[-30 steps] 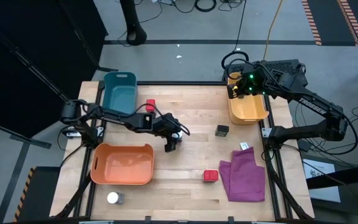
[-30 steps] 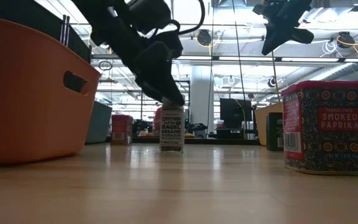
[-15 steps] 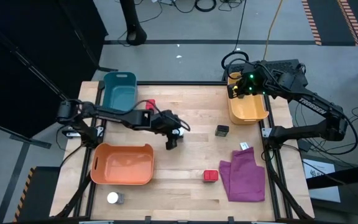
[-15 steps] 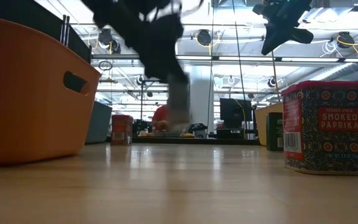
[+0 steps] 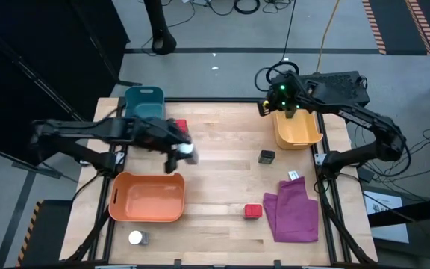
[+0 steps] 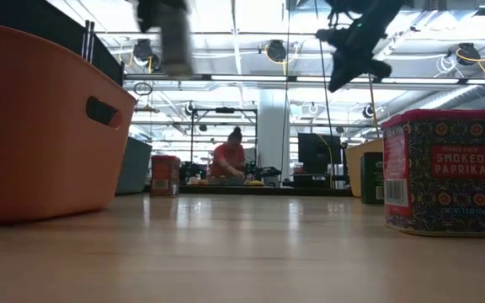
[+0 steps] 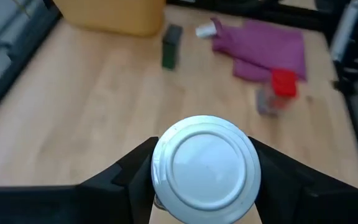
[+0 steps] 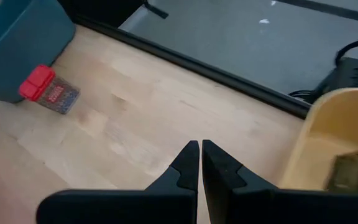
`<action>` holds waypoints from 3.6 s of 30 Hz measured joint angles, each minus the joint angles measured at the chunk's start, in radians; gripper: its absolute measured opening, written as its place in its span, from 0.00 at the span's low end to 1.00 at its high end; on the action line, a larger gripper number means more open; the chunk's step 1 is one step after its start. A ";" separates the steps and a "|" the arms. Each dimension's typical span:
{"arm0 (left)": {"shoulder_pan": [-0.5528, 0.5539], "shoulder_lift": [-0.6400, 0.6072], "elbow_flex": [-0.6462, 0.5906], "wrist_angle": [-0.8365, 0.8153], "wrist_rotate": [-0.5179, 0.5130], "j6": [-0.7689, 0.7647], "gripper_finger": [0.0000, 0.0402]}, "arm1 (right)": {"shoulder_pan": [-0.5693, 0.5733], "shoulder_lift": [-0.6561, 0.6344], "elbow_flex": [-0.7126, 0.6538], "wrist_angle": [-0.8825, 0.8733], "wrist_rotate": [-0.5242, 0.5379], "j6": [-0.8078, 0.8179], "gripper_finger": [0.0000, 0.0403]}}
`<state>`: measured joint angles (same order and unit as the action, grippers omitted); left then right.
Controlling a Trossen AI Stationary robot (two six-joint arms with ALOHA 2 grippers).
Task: Sort spices by type
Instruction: Put the top white seasoning bottle into the orange bin
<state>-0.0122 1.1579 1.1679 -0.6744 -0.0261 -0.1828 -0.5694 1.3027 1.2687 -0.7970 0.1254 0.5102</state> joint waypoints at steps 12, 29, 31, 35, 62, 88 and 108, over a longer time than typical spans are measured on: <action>-0.320 -0.151 -0.010 -0.390 -0.045 -0.204 0.52 | 0.002 0.103 0.000 0.100 -0.027 -0.022 0.00; -0.626 -0.165 -0.148 -0.301 -0.347 -0.461 0.52 | 0.002 0.102 0.000 0.170 -0.026 -0.025 0.00; -0.642 -0.163 -0.207 -0.230 -0.365 -0.466 0.52 | 0.002 0.102 0.000 0.180 -0.026 -0.025 0.00; -0.645 -0.164 -0.339 -0.082 -0.401 -0.467 0.52 | 0.002 0.102 0.000 0.194 -0.026 -0.025 0.00; -0.632 -0.163 -0.611 0.158 -0.395 -0.438 0.52 | 0.048 0.102 0.001 0.195 -0.023 -0.026 0.00; -0.632 -0.087 -0.609 0.172 -0.421 -0.510 0.58 | 0.047 0.102 0.001 0.195 -0.022 -0.032 0.00; -0.632 -0.103 -0.581 0.152 -0.361 -0.484 0.62 | 0.047 0.102 0.001 0.195 -0.022 -0.037 0.00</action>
<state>-0.6445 1.0554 0.5872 -0.5227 -0.3876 -0.6666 -0.5220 1.4048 1.2697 -0.6025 0.1032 0.4736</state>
